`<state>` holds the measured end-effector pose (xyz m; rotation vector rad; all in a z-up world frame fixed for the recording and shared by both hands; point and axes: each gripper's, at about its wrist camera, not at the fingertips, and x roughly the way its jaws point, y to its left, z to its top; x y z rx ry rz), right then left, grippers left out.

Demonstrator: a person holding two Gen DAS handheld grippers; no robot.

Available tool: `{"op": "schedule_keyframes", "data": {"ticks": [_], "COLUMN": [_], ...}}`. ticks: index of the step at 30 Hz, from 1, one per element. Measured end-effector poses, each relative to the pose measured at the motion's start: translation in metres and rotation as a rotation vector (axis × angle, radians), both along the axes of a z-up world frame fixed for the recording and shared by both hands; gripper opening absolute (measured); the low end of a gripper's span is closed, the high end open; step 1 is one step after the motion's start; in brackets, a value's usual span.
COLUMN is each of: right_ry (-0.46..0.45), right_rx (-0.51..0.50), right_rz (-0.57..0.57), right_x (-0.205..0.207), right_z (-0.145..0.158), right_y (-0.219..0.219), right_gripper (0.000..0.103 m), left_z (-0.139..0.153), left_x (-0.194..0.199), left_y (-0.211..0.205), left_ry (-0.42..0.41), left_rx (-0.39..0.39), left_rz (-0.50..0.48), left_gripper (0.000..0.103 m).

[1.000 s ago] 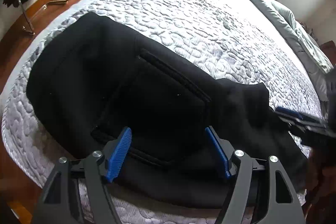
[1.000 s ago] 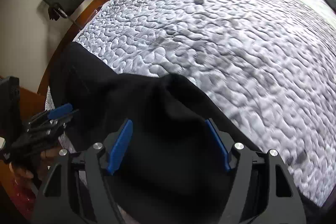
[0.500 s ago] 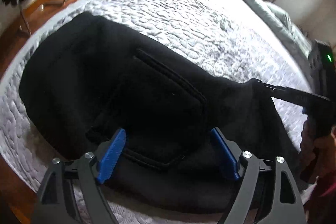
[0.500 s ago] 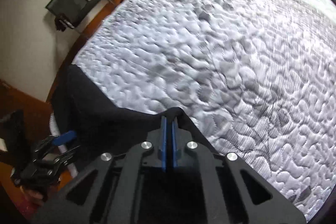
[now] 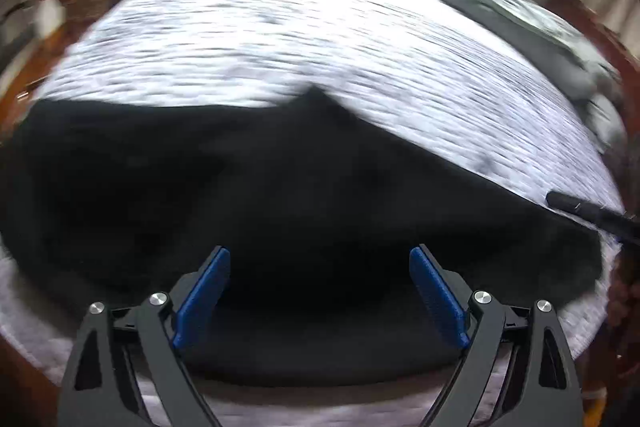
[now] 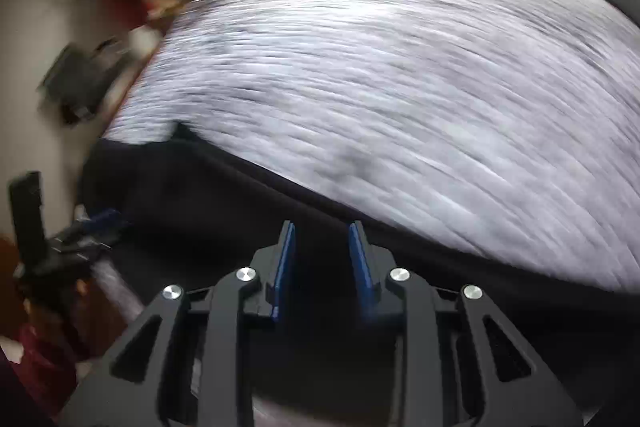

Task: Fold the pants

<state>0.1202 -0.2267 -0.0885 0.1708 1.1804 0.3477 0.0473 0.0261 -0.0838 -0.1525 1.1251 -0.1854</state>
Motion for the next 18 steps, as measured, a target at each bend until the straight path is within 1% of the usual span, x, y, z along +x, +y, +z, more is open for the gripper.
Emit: {"op": "schedule_keyframes", "data": {"ticks": [1,2,4,5,6,7,8,9,10,11,12,13,14,16,17,18], "right_ry": [0.029,0.045,0.069,0.078,0.078,0.072,0.071,0.086,0.1,0.105,0.099,0.082,0.069,0.066,0.066,0.066], "right_rx": [-0.013,-0.01,0.001,-0.019,-0.048,-0.074,-0.067,-0.046,-0.023,0.032,0.064,0.075,0.055,0.018,0.007,-0.001], "right_rz": [-0.063,-0.111,-0.202,-0.235,-0.258,-0.282,-0.31,-0.351,-0.381,-0.413,-0.428,-0.447,-0.464,-0.495,-0.513,-0.534], "right_x": [-0.014,-0.025,-0.046,-0.055,-0.062,-0.069,-0.075,-0.08,-0.085,-0.09,-0.093,-0.1,-0.107,-0.119,-0.127,-0.133], "right_z": [-0.007,-0.013,-0.025,-0.031,-0.036,-0.039,-0.044,-0.05,-0.052,-0.053,-0.05,-0.045,-0.039,-0.031,-0.028,-0.026], "right_y": [-0.031,-0.051,-0.088,-0.099,-0.109,-0.12,-0.132,-0.144,-0.154,-0.168,-0.175,-0.184,-0.192,-0.207,-0.215,-0.222], "right_gripper": [0.03,0.03,0.03,0.03,0.03,0.033,0.035,0.036,0.032,0.031,0.031,0.033,0.035,0.045,0.045,0.045], "left_z": [-0.004,-0.008,-0.021,-0.029,-0.039,-0.046,-0.048,-0.049,-0.047,-0.045,-0.041,-0.039,-0.036,-0.033,-0.03,-0.029], "left_x": [0.002,0.004,0.009,0.012,0.017,0.021,0.023,0.023,0.023,0.023,0.022,0.021,0.019,0.014,0.01,0.009], "left_y": [-0.015,-0.028,-0.052,-0.058,-0.063,-0.064,-0.065,-0.065,-0.064,-0.063,-0.061,-0.061,-0.061,-0.065,-0.071,-0.079], "left_ry": [0.014,0.026,0.056,0.079,0.101,0.101,0.097,0.094,0.097,0.1,0.102,0.106,0.119,0.127,0.118,0.114], "left_rx": [-0.003,0.0,-0.017,-0.027,-0.025,-0.023,-0.036,-0.04,-0.047,-0.055,-0.067,-0.074,-0.088,-0.109,-0.115,-0.111], "left_rz": [-0.033,-0.059,-0.109,-0.117,-0.111,-0.099,-0.099,-0.088,-0.077,-0.066,-0.051,-0.042,-0.029,-0.021,0.0,-0.009], "left_gripper": [0.091,0.091,0.091,0.091,0.093,0.095,0.1,0.099,0.099,0.099,0.099,0.099,0.099,0.098,0.098,0.098]}}
